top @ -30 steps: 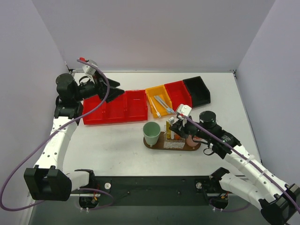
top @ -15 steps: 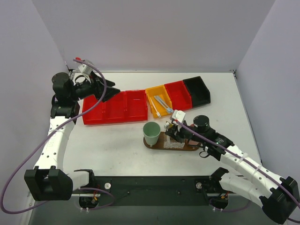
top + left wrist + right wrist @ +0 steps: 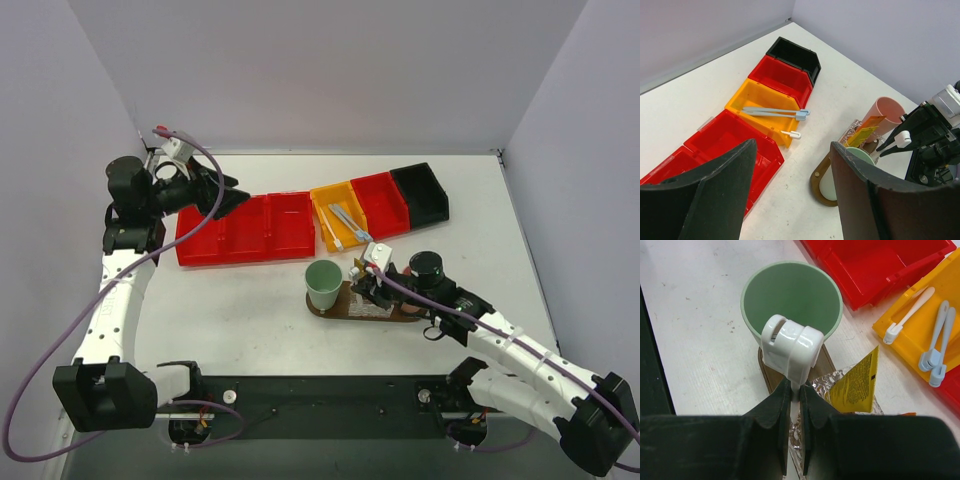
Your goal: Prepare toiletry sets of a toothbrush and toothpaste on the tray
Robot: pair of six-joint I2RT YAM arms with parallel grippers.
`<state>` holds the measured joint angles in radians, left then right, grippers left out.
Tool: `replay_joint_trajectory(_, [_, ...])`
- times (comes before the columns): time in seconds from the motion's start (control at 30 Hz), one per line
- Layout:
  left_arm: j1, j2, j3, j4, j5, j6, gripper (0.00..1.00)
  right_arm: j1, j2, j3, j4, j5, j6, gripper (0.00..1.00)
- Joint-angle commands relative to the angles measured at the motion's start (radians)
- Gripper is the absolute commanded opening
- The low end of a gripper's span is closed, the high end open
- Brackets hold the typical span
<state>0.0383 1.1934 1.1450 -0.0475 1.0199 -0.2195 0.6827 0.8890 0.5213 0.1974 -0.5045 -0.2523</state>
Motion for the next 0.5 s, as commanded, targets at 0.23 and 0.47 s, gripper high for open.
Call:
replay_joint_trajectory(0.23, [0.012, -0.025, 0.013, 0.003, -0.006, 0.022, 0.71, 0.008, -0.001, -0.038, 0.088, -0.014, -0.038, 0.00])
replay_joint_trajectory(0.47, [0.014, -0.026, 0.002, 0.018, -0.001, 0.017, 0.70, 0.005, 0.014, -0.037, 0.097, -0.016, -0.024, 0.00])
